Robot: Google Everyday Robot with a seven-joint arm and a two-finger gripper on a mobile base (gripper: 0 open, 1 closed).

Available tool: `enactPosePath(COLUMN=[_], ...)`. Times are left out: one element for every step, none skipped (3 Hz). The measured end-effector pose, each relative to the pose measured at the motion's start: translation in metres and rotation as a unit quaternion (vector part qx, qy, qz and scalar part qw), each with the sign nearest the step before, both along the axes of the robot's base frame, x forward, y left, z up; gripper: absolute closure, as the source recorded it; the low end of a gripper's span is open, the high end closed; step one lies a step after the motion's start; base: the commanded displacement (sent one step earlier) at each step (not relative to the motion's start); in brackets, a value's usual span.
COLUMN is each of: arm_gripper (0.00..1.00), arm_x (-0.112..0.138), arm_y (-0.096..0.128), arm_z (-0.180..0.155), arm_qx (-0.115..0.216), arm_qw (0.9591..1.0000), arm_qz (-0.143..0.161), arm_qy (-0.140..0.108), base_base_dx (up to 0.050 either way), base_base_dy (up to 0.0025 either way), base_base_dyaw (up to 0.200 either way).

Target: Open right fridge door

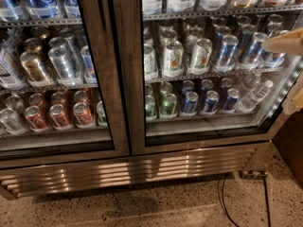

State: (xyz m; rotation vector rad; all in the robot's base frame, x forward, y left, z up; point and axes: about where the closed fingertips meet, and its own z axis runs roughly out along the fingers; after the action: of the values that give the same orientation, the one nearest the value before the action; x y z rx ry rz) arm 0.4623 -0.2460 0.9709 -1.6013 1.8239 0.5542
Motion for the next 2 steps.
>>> enactPosePath(arm_gripper=[0.00,0.00], arm_x=[0.0080,0.0080], arm_y=[0.0120,0.0120], arm_z=[0.0093,0.0093], arm_qx=[0.045,0.046], arm_qw=[0.9989,0.9989], arm_qz=[0.003,0.003], arm_qy=[-0.009,-0.009], base_base_dx=[0.000,0.000], base_base_dy=[0.00000,0.00000], base_base_dyaw=[0.000,0.000])
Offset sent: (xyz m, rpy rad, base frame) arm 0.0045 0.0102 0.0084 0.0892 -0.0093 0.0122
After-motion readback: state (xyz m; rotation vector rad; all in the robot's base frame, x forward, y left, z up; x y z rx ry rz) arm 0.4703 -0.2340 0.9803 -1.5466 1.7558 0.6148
